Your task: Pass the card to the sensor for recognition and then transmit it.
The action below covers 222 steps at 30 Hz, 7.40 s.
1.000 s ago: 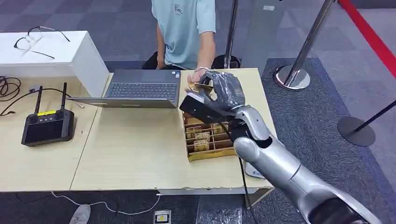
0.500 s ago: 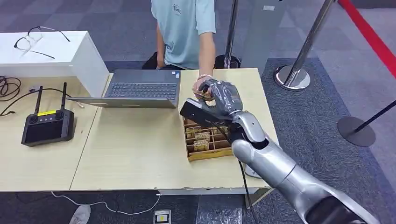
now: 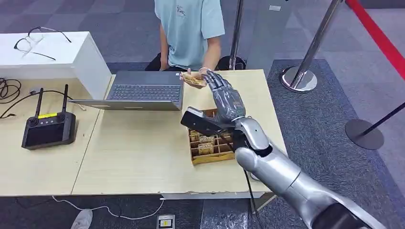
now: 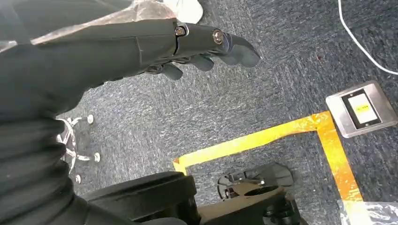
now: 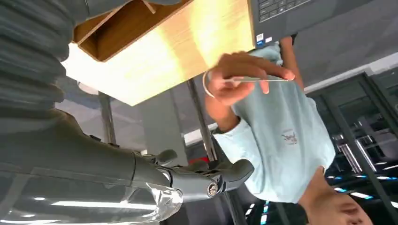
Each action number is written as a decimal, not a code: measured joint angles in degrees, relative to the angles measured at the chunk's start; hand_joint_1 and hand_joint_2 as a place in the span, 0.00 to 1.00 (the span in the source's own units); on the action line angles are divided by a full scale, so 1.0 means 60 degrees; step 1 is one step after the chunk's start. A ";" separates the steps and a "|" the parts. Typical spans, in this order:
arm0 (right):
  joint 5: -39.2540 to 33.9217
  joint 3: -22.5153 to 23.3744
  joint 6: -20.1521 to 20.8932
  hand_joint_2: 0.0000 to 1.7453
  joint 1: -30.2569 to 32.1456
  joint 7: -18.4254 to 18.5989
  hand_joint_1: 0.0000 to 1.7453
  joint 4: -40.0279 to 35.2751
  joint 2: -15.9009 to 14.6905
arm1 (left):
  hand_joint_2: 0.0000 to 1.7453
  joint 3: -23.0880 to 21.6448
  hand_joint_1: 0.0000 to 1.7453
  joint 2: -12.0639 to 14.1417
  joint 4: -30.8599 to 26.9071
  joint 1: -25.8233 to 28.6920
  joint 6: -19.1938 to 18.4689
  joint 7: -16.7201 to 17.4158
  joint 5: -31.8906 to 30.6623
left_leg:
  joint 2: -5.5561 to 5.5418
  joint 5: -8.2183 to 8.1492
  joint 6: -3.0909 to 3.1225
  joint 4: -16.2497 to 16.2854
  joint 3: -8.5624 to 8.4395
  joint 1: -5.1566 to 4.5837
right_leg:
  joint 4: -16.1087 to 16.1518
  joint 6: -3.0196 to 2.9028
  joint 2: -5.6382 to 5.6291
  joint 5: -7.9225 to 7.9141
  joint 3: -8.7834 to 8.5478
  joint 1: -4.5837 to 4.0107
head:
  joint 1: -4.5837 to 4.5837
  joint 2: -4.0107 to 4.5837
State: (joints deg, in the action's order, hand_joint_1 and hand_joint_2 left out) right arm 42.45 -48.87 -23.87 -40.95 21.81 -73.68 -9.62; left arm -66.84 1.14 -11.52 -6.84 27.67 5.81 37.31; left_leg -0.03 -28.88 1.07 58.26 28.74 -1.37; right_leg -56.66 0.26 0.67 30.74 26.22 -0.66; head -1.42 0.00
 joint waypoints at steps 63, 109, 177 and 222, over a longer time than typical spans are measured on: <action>0.1752 0.6116 -0.0448 1.00 0.6258 0.1391 0.00 -0.7435 -0.3952 | 1.00 0.0259 0.00 0.0171 0.0015 0.0078 0.0306 -0.0138 0.0525 | -0.0007 -0.0006 0.0009 0.0009 -0.0004 -0.0001 | 0.0004 0.0003 0.0000 -0.0002 -0.0008 0.0000 | 0.0004 0.0000; -0.0470 0.0401 0.2415 1.00 0.0889 0.0226 0.72 -0.1442 -0.1690 | 1.00 -0.0015 0.00 0.0160 0.0004 -0.0045 -0.0069 0.0051 -0.0291 | -0.0010 -0.0002 0.0003 0.0011 0.0007 0.0001 | -0.0003 0.0003 0.0012 -0.0002 -0.0004 -0.0003 | 0.0004 0.0000; -0.0601 -0.0109 0.2022 1.00 0.1042 0.0164 0.37 0.0343 -0.1446 | 1.00 -0.0015 0.00 0.0164 0.0004 -0.0024 -0.0065 0.0117 -0.0259 | -0.0008 -0.0001 0.0003 0.0013 0.0002 0.0002 | -0.0003 0.0004 0.0011 -0.0002 -0.0005 -0.0003 | 0.0004 0.0000; -0.0638 -0.0091 0.1974 1.00 0.1165 0.0204 0.85 0.0543 -0.1574 | 1.00 -0.0015 0.00 0.0160 0.0004 -0.0012 -0.0025 0.0109 -0.0200 | -0.0007 -0.0001 0.0003 0.0013 -0.0002 0.0002 | -0.0003 0.0004 0.0011 -0.0003 -0.0007 -0.0002 | 0.0000 0.0000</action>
State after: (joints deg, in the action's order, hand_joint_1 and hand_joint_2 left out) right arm 38.62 -49.42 -12.02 -33.96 23.04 -70.42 -19.06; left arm -66.93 2.10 -11.50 -6.91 27.52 6.47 36.11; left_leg -0.08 -28.88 1.09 58.33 28.72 -1.36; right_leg -56.68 0.28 0.73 30.73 26.18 -0.68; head -1.42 0.00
